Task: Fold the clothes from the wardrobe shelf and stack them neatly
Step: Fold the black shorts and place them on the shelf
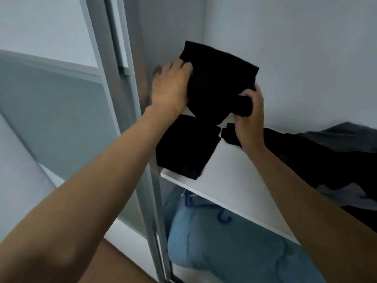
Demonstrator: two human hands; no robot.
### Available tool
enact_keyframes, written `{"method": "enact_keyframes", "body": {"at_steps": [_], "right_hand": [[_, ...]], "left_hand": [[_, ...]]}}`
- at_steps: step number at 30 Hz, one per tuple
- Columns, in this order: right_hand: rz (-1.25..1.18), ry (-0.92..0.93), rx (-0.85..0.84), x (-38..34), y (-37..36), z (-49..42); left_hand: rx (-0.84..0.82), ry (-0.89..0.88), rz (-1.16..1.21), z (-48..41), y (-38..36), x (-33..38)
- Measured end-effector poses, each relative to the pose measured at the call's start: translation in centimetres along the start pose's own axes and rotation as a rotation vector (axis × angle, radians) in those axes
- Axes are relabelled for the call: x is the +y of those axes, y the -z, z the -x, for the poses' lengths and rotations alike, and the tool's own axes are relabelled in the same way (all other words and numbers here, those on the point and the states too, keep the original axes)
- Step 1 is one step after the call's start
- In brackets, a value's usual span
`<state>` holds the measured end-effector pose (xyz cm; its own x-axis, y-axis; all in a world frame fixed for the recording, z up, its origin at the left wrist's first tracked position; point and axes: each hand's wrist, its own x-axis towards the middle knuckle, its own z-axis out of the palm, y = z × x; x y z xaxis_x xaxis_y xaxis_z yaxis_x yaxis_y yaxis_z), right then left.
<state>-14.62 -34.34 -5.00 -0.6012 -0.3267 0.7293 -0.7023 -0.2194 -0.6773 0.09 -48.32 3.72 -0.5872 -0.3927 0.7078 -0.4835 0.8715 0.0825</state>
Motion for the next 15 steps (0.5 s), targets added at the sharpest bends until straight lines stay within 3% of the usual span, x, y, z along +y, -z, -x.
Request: {"method": "enact_keyframes", "body": {"at_steps": [3,5,9,13,15], "right_hand": [[0.181,-0.032,-0.489,5.4,-2.2,3.5],[0.305,-0.071,-0.723,7.9,-2.8,5.5],[0.368,-0.011,-0.735,8.1,-3.5,6.0],[0.238,-0.175,-0.983,6.1,-1.8,5.3],[0.094,-0.321,-0.797,5.5,-1.7,3.5]], "left_hand": [[-0.537,0.129,-0.328,1.7,-2.1,-0.9],[-0.679,0.152,-0.338,2.8,-4.1,-1.3],[-0.667,0.213,-0.089,2.8,-7.8,-1.7],[-0.77,0.307,0.045,3.3,-11.9,-2.1],[-0.798,0.32,0.032,3.8,-13.5,-2.6]]}}
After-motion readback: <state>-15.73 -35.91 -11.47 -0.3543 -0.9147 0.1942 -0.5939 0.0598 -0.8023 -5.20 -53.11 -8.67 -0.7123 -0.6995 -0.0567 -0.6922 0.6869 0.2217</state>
